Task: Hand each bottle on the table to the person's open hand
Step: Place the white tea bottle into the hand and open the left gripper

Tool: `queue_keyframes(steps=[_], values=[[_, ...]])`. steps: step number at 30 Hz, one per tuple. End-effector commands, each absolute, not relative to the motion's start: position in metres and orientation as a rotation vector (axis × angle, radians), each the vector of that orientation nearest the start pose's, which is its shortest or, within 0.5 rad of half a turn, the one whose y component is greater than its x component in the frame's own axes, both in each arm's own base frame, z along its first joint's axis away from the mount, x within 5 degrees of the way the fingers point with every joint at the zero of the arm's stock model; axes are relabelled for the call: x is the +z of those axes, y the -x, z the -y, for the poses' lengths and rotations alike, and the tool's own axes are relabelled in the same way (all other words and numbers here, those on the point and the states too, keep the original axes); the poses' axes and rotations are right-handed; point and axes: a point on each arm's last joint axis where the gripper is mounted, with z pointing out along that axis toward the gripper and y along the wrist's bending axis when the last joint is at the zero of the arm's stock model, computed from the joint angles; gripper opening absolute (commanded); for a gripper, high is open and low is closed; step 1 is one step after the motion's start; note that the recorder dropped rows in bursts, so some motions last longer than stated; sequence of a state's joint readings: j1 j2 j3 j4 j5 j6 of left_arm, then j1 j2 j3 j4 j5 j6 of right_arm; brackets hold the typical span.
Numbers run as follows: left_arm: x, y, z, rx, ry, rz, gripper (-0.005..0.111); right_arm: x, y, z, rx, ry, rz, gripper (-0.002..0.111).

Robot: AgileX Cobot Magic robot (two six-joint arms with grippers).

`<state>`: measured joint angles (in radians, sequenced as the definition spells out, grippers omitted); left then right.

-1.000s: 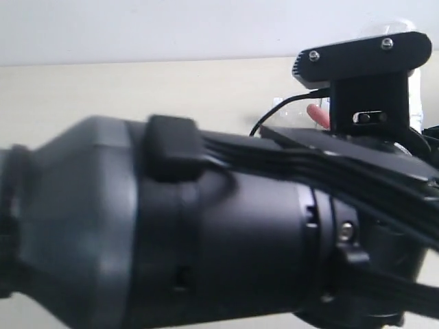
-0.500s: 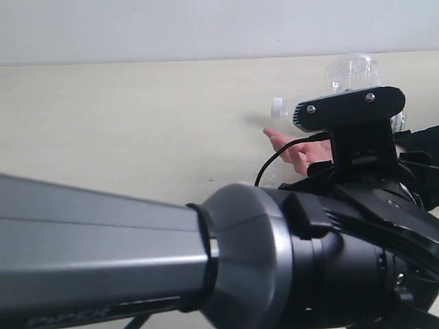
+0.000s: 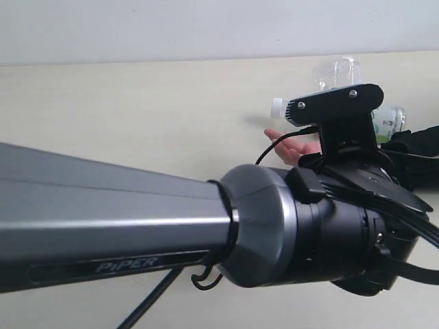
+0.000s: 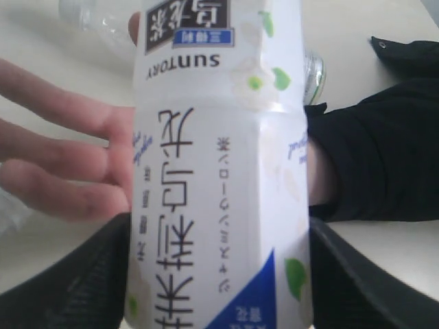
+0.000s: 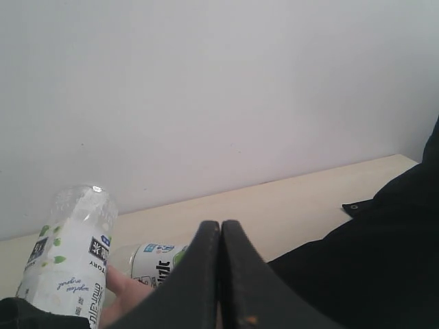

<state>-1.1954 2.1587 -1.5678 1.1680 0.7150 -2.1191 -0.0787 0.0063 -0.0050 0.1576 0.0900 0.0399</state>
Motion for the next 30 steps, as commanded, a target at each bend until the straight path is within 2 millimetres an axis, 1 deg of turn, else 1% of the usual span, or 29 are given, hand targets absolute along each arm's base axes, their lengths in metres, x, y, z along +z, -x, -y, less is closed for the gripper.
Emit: queue_keyframes(steps=[1, 5, 11, 13, 21, 28, 29, 30], values=[[0.183, -0.224, 0.417, -0.482, 0.137, -2.232, 0.0, 0.205, -0.056, 0.003, 0.105, -0.205, -1.557, 0.0], [0.175, -0.224, 0.417, -0.467, 0.138, -2.246, 0.0, 0.205, -0.056, 0.003, 0.105, -0.205, -1.557, 0.0], [0.153, -0.224, 0.422, -0.463, 0.098, -2.284, 0.0, 0.205, -0.056, 0.003, 0.105, -0.205, -1.557, 0.0], [0.149, -0.225, 0.424, -0.476, 0.087, -2.295, 0.0, 0.205, -0.056, 0.003, 0.105, -0.205, -1.557, 0.0], [0.148, -0.226, 0.422, -0.454, 0.099, -2.293, 0.0, 0.205, -0.056, 0.003, 0.105, -0.205, -1.557, 0.0], [0.147, -0.23, 0.414, -0.402, 0.189, -2.306, 0.0, 0.205, -0.056, 0.003, 0.105, -0.205, -1.557, 0.0], [0.147, -0.231, 0.414, -0.402, 0.193, -2.308, 0.003, 0.205, -0.056, 0.003, 0.105, -0.205, -1.557, 0.0], [0.147, -0.232, 0.413, -0.401, 0.196, -2.307, 0.009, 0.205, -0.056, 0.003, 0.105, -0.205, -1.557, 0.0]])
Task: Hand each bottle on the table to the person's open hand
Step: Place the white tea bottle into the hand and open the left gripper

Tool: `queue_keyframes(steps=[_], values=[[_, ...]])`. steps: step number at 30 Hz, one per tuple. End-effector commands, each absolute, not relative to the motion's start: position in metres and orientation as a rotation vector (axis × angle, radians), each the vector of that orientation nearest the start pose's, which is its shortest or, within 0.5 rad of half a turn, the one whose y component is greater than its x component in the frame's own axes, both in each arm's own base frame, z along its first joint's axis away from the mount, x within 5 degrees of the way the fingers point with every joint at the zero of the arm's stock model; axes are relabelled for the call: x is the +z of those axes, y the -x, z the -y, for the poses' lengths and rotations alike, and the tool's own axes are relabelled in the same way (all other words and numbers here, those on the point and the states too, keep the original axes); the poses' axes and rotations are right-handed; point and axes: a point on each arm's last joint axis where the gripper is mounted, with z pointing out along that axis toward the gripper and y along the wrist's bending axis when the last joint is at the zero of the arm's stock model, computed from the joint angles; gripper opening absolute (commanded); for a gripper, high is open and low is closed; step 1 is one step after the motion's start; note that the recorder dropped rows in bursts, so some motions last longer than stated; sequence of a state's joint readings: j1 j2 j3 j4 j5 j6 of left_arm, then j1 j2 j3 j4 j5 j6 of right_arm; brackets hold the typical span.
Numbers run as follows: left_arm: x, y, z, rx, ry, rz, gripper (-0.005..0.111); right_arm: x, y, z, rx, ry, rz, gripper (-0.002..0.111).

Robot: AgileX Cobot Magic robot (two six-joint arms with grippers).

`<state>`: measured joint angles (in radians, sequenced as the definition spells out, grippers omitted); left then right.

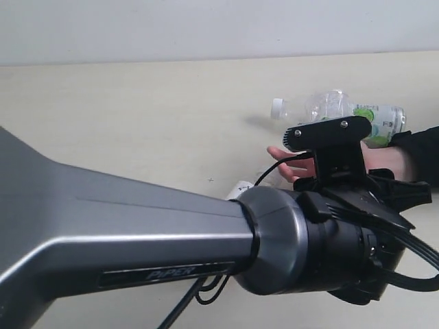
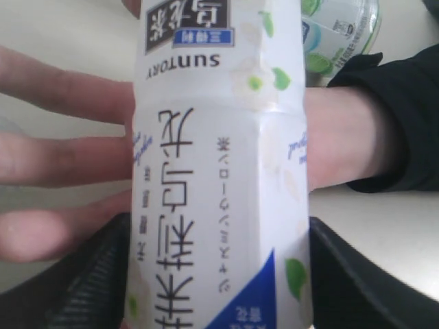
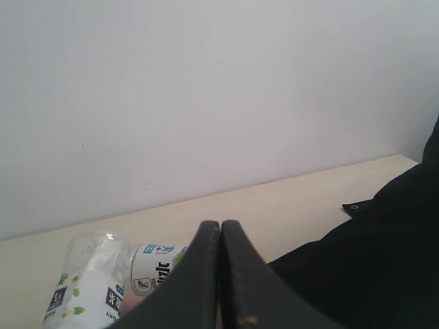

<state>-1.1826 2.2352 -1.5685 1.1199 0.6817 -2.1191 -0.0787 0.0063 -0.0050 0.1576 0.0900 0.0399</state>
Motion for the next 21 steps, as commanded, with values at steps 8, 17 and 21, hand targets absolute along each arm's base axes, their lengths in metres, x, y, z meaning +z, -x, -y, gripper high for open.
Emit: queue_keyframes(steps=[8, 17, 21], values=[[0.1466, -0.2329, 0.4147, -0.43, 0.186, -2.315, 0.061, 0.2054, -0.0564, 0.0031, 0.105, -0.205, -1.557, 0.0], [0.1466, -0.2329, 0.4147, -0.43, 0.186, -2.315, 0.09, 0.2054, -0.0564, 0.0031, 0.105, -0.205, -1.557, 0.0], [0.1475, -0.2329, 0.4147, -0.432, 0.187, -2.314, 0.09, 0.2054, -0.0564, 0.0031, 0.105, -0.205, -1.557, 0.0]])
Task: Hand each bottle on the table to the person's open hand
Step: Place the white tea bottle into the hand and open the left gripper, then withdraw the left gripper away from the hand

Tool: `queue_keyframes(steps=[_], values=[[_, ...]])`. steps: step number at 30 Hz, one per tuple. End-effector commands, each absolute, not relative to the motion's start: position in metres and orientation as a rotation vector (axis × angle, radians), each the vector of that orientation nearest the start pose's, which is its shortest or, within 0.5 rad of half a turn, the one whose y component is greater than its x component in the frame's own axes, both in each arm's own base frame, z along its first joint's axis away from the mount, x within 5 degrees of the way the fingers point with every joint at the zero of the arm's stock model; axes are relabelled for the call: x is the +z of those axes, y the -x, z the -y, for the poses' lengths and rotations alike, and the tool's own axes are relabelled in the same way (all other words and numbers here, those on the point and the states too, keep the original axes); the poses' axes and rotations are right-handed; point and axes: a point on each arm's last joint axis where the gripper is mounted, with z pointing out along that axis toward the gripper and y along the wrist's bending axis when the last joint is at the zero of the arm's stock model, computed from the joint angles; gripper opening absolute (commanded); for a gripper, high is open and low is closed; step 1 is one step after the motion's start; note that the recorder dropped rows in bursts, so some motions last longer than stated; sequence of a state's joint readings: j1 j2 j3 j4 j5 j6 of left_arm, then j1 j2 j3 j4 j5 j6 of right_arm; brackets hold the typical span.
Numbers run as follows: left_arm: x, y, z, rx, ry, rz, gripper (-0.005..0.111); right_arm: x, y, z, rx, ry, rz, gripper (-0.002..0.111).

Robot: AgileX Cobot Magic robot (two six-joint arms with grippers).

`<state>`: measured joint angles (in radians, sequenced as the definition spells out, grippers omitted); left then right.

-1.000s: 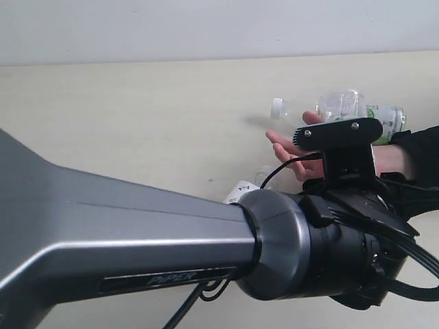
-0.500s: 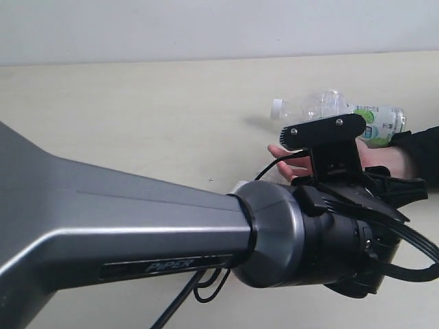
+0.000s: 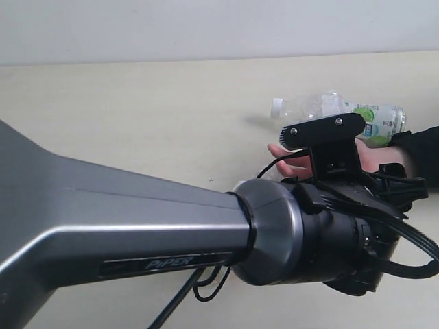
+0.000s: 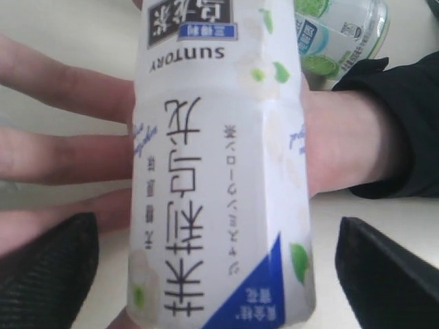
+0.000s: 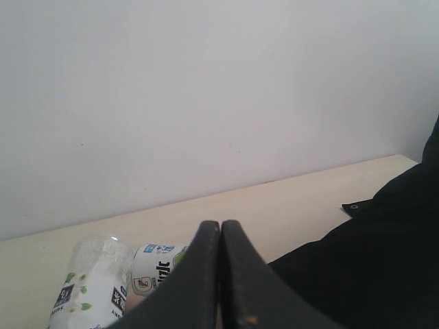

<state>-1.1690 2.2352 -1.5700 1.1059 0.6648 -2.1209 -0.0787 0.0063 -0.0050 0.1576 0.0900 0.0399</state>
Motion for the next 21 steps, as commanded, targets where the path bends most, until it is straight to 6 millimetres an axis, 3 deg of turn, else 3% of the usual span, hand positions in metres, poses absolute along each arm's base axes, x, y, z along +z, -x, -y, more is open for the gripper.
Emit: queue_keyframes(steps=[1, 4, 8, 14, 17, 20, 21], values=[[0.15, -0.233, 0.415, -0.44, 0.192, -2.315, 0.09, 0.205, -0.056, 0.003, 0.105, -0.205, -1.557, 0.0], [0.159, -0.231, 0.413, -0.444, 0.203, -2.322, 0.09, 0.205, -0.056, 0.003, 0.102, -0.202, -1.557, 0.0], [0.186, -0.23, 0.41, -0.478, 0.165, -2.298, 0.09, 0.205, -0.056, 0.003, 0.102, -0.202, -1.557, 0.0], [0.245, -0.225, 0.398, -0.535, 0.074, -2.217, 0.084, 0.205, -0.056, 0.003, 0.102, -0.202, -1.557, 0.0], [0.28, -0.22, 0.388, -0.547, -0.024, -2.168, 0.057, 0.205, -0.056, 0.003, 0.102, -0.202, -1.557, 0.0], [0.319, -0.214, 0.373, -0.562, -0.109, -2.1, 0.006, 0.205, -0.056, 0.003, 0.102, -0.202, -1.557, 0.0], [0.332, -0.211, 0.367, -0.559, -0.137, -2.079, 0.002, 0.205, -0.056, 0.003, 0.102, -0.202, -1.557, 0.0]])
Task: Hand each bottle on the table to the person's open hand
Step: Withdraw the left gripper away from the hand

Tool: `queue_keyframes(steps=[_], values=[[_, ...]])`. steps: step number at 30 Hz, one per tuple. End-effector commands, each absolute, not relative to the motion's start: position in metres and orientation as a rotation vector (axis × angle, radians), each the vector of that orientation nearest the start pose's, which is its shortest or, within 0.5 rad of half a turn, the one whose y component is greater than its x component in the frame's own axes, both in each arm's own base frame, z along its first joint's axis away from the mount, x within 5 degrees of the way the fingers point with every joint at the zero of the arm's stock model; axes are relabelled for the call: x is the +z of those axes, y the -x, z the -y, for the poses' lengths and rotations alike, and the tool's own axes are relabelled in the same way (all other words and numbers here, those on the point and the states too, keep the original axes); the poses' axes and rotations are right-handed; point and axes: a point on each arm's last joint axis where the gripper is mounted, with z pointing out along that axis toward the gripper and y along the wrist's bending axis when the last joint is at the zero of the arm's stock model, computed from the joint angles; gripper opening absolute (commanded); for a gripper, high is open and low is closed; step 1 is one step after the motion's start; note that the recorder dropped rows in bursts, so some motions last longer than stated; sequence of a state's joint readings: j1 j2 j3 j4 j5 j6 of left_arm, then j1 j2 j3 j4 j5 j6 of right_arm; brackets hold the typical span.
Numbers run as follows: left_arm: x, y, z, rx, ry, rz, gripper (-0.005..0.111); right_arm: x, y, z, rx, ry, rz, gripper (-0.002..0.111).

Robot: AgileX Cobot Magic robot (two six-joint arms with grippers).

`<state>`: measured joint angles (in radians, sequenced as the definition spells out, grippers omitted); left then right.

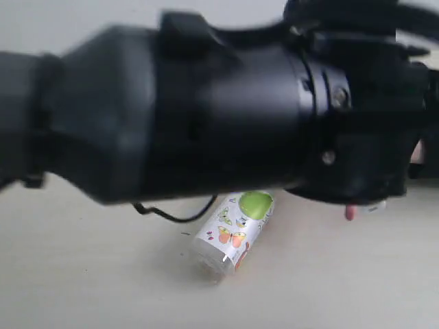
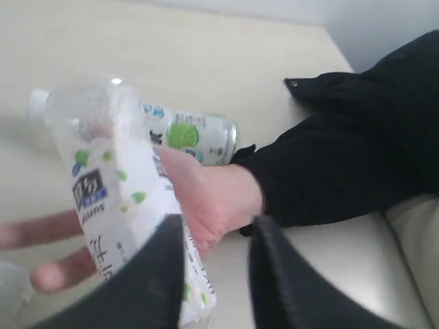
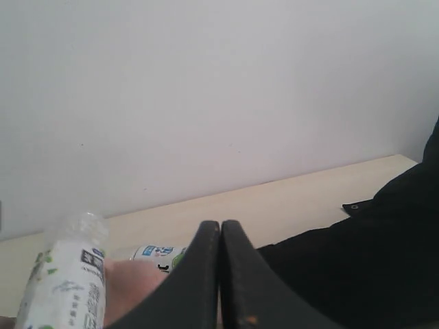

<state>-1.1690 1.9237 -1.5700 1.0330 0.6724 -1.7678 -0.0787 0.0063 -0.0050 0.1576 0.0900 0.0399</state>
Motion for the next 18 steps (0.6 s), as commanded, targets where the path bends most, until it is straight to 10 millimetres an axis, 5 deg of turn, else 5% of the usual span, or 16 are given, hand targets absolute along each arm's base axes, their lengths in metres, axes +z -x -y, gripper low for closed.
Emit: queue_keyframes(steps=[1, 7, 10, 18], values=[[0.342, -0.208, 0.362, -0.557, -0.17, -2.059, 0.003, 0.205, -0.056, 0.003, 0.102, -0.202, -1.557, 0.0], [0.385, -0.174, 0.315, -0.431, -0.352, -1.972, 0.0, 0.205, -0.056, 0.003, 0.102, -0.202, -1.557, 0.0], [0.382, -0.157, 0.283, -0.375, -0.407, -1.954, 0.0, 0.205, -0.056, 0.003, 0.102, -0.202, -1.557, 0.0], [0.344, -0.09, 0.187, -0.702, -0.694, -1.813, 0.0, 0.205, -0.056, 0.003, 0.102, -0.202, -1.557, 0.0]])
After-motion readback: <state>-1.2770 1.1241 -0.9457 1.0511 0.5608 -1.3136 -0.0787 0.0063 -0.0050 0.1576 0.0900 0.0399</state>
